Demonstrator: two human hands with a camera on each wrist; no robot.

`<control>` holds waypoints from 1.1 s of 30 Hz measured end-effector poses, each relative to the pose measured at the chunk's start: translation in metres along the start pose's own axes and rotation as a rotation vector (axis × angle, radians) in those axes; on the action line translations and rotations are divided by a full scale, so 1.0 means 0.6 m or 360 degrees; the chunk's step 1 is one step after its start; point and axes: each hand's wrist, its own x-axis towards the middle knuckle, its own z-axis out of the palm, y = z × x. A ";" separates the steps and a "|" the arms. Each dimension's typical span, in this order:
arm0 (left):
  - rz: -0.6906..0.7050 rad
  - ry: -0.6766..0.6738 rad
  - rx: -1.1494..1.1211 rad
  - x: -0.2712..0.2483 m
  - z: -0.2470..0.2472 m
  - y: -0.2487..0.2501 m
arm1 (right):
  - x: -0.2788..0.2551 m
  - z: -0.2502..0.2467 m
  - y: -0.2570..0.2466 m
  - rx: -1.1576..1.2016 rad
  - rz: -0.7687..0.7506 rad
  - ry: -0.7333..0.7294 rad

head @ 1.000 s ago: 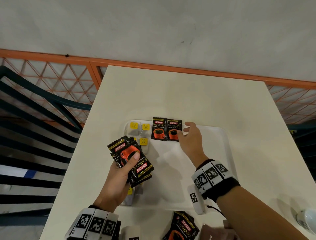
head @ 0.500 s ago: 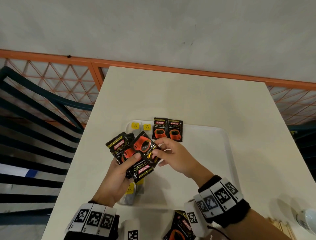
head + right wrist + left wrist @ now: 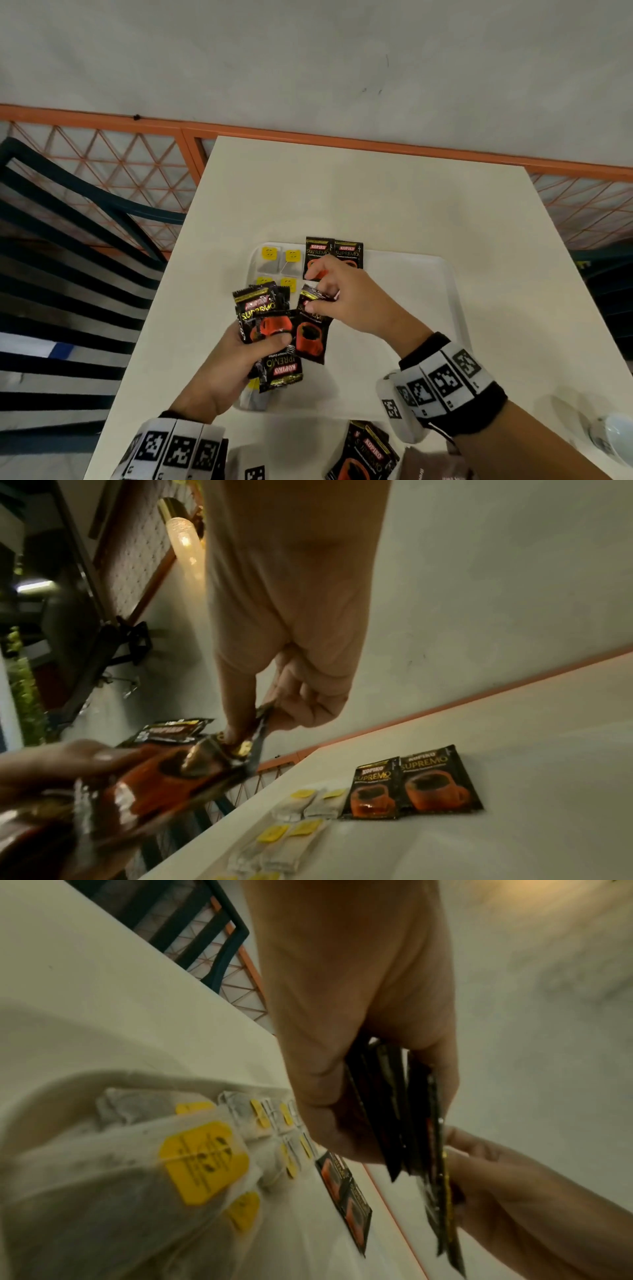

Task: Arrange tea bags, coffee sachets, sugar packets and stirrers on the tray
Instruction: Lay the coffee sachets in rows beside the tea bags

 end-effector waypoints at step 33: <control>0.0069 0.0468 -0.0108 0.012 -0.034 -0.039 | 0.077 0.072 0.111 0.0294 0.0676 0.0916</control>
